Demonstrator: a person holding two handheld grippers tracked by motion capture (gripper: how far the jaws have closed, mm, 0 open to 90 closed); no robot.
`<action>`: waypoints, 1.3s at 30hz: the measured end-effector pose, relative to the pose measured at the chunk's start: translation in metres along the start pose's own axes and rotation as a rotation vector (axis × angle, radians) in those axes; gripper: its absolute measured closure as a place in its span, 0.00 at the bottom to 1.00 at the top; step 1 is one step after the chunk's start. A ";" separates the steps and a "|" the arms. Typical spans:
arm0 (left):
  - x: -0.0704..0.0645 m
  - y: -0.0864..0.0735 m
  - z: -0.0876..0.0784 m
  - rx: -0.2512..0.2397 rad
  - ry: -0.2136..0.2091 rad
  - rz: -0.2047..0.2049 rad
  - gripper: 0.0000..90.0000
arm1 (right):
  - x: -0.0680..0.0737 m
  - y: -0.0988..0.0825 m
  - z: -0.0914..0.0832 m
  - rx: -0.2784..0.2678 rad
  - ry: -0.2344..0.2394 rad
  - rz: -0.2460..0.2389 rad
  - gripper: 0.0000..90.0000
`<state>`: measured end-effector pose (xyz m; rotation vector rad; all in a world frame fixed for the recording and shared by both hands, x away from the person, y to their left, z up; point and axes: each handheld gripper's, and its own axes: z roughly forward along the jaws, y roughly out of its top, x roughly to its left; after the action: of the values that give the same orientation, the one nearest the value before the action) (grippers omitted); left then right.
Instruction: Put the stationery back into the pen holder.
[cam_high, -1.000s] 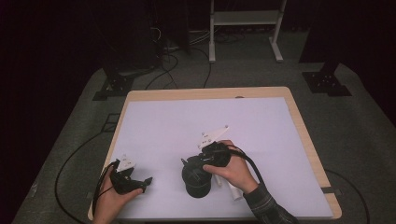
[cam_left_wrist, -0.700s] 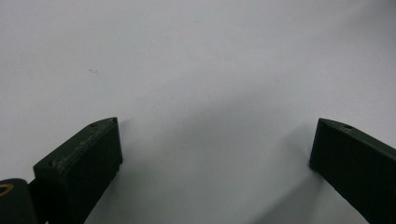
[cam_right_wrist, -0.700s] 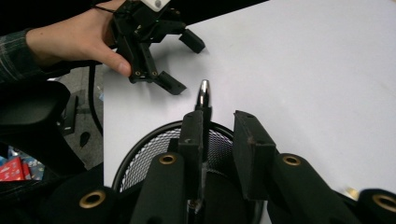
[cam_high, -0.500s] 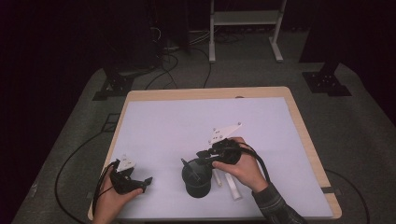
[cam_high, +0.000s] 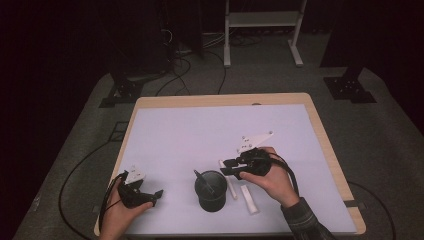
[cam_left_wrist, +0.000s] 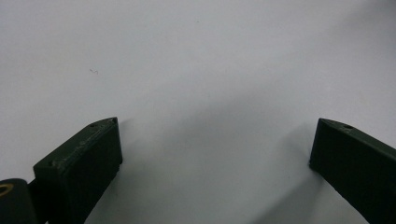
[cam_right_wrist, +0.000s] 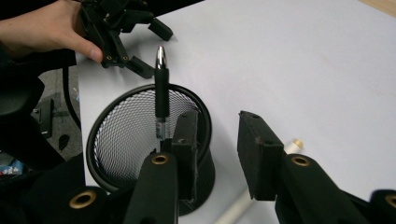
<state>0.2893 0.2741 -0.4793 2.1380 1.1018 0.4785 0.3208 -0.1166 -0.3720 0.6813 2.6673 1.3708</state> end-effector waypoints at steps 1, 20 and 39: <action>0.000 0.000 0.000 0.000 0.000 0.000 0.02 | -0.002 -0.003 -0.003 0.002 -0.009 0.006 0.74; 0.000 0.000 0.000 -0.001 0.001 0.001 0.02 | -0.008 -0.025 -0.024 0.056 -0.094 0.057 0.68; 0.000 0.000 0.000 0.000 0.001 0.001 0.02 | -0.007 -0.044 -0.021 0.155 -0.156 0.101 0.58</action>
<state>0.2893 0.2741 -0.4794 2.1381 1.1012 0.4802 0.3062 -0.1575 -0.3951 0.9094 2.6665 1.0887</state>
